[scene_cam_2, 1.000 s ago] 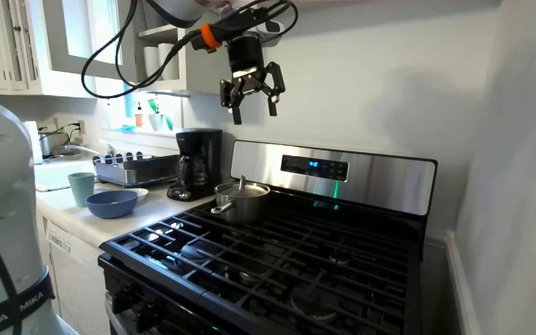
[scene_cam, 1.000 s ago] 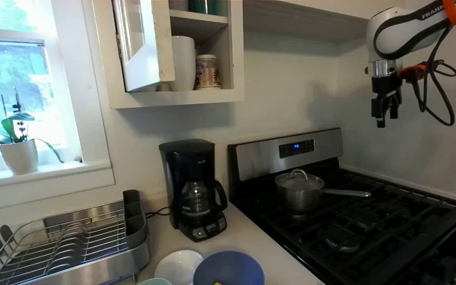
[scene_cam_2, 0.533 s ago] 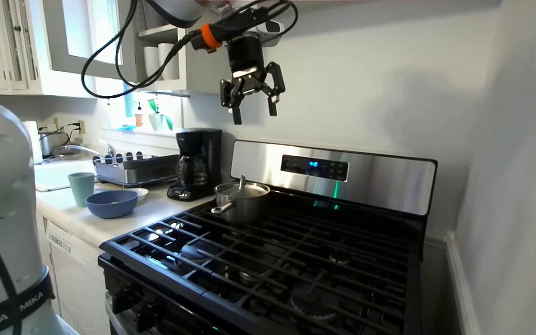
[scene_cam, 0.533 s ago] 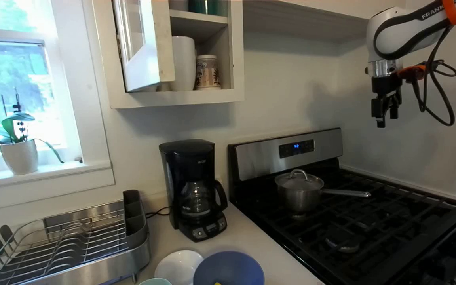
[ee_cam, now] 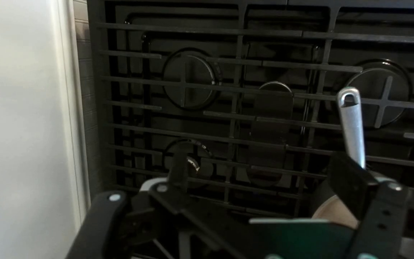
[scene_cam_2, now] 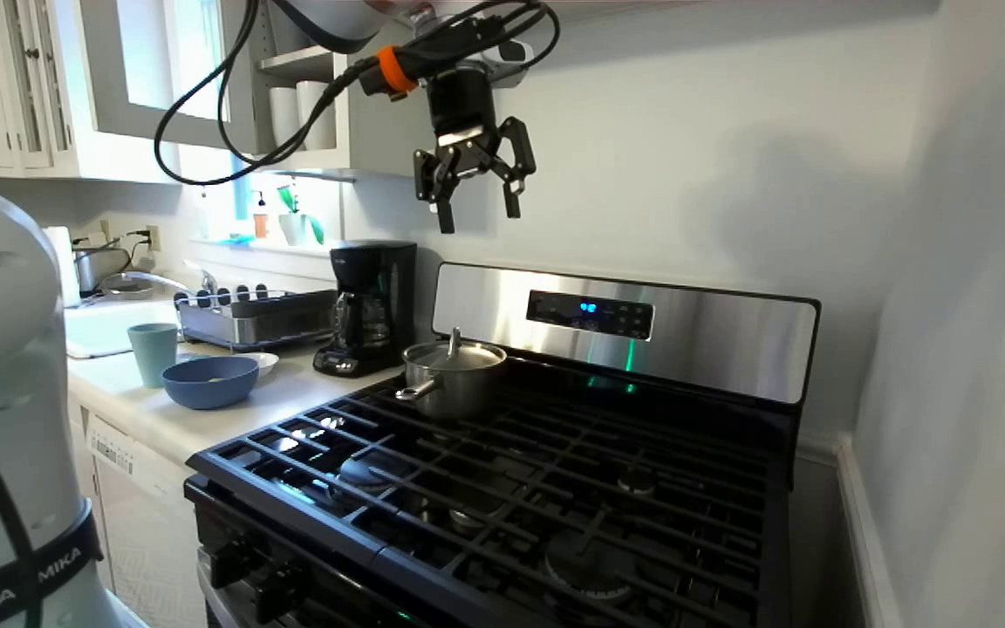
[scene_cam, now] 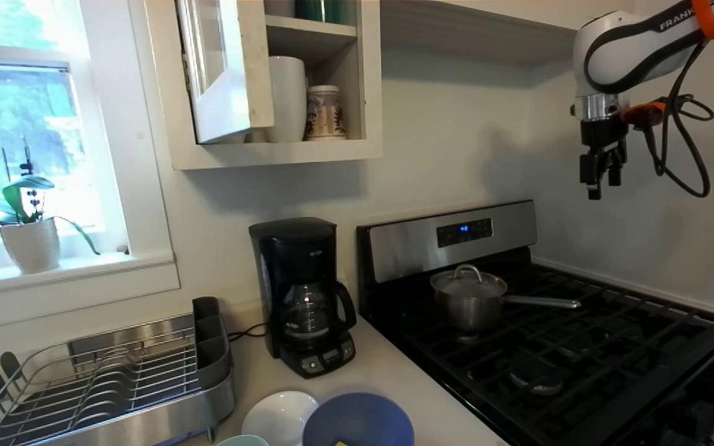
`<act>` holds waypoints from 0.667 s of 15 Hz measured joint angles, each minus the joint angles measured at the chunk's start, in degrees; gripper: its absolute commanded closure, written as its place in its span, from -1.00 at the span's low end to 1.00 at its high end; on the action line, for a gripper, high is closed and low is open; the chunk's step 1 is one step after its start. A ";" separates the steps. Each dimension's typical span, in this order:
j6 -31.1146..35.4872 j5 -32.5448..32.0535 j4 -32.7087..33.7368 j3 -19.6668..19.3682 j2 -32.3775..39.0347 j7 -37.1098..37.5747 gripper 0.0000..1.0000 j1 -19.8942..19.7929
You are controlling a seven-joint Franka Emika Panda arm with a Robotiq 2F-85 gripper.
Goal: Press a button on the stove
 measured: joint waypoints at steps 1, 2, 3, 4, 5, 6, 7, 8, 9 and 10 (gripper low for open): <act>1.23 0.18 0.19 -0.38 0.59 -0.26 -1.00 0.12; 2.95 0.36 0.51 -1.00 1.49 -0.82 -1.00 0.27; 5.06 0.88 0.95 -1.87 2.74 -1.67 -1.00 0.44; 7.41 1.71 1.42 -2.87 4.28 -2.87 -1.00 0.59; 9.75 2.74 1.97 -3.78 5.92 -4.17 -1.00 0.64; 12.02 4.07 2.66 -4.61 7.75 -5.67 -1.00 0.67; 14.08 5.60 3.47 -5.32 9.71 -7.32 -1.00 0.69; 15.64 7.41 4.35 -5.90 11.70 -9.20 -1.00 0.74; 16.86 9.43 5.44 -6.38 13.85 -11.30 -1.00 0.79; 17.88 11.40 6.59 -6.71 15.98 -13.48 -1.00 0.83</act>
